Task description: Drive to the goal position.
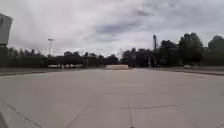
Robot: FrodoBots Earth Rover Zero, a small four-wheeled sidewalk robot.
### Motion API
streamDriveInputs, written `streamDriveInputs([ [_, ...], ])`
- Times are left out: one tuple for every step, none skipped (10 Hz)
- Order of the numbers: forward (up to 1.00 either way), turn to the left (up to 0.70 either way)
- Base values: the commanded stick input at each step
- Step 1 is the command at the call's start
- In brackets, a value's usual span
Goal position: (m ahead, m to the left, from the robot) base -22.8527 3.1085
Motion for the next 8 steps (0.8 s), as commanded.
streamDriveInputs([
  [1.0,0.0],
  [1.0,0.0],
  [1.0,0.0],
  [1.0,0.0],
  [1.0,0.0],
  [1.0,0.0],
  [1.0,0.0],
  [1.0,0.0],
])
